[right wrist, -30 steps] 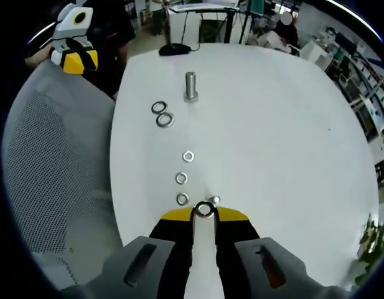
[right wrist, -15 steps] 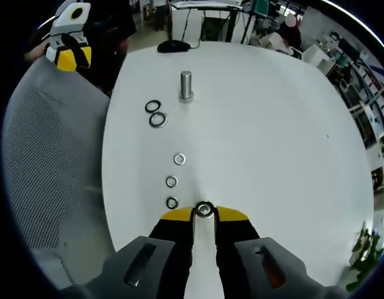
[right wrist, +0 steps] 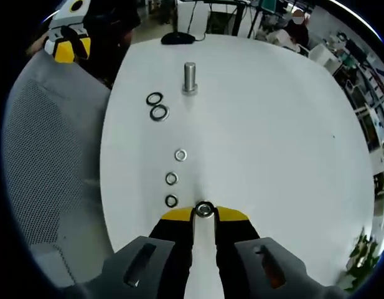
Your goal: Place the washer onto the threaded stud by aligning its center hole with the stud, sliding it down to the base, and recovering from edge contact or off-axis alignment until the washer reaches the visible bottom stop.
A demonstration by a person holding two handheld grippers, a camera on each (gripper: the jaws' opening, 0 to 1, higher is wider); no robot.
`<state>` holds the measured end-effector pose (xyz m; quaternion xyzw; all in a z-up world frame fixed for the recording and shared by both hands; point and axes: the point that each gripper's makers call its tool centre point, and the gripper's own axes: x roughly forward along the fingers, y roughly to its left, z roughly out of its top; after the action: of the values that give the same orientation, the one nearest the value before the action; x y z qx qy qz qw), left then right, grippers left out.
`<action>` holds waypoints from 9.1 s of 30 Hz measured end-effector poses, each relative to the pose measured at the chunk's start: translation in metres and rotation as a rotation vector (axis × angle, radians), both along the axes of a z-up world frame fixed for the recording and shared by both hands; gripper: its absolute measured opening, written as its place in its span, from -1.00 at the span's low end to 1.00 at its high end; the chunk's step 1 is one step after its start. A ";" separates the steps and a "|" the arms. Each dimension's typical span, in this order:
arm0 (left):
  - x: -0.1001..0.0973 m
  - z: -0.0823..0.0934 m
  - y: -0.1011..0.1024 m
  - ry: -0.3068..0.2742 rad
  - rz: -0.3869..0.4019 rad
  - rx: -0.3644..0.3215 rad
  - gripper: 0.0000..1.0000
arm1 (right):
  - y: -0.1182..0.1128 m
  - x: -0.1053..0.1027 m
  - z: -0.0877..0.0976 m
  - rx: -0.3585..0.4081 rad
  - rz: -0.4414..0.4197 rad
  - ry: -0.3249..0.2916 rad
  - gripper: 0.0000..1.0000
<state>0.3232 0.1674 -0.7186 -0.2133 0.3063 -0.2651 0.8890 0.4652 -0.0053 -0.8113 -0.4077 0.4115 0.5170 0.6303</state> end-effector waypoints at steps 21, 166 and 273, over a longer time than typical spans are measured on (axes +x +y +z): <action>0.000 -0.001 0.000 0.009 0.004 0.000 -0.81 | -0.001 0.000 -0.022 -0.016 -0.010 0.047 -0.74; 0.003 0.003 0.003 -0.020 0.017 0.005 -0.81 | 0.006 -0.034 -0.039 0.139 -0.227 0.038 -0.74; 0.002 0.000 0.001 0.002 0.010 0.008 -0.81 | -0.002 0.004 -0.049 -0.069 -0.091 0.071 -0.74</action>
<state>0.3254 0.1685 -0.7189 -0.2117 0.3070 -0.2591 0.8909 0.4692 -0.0069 -0.8602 -0.3912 0.4693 0.4876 0.6237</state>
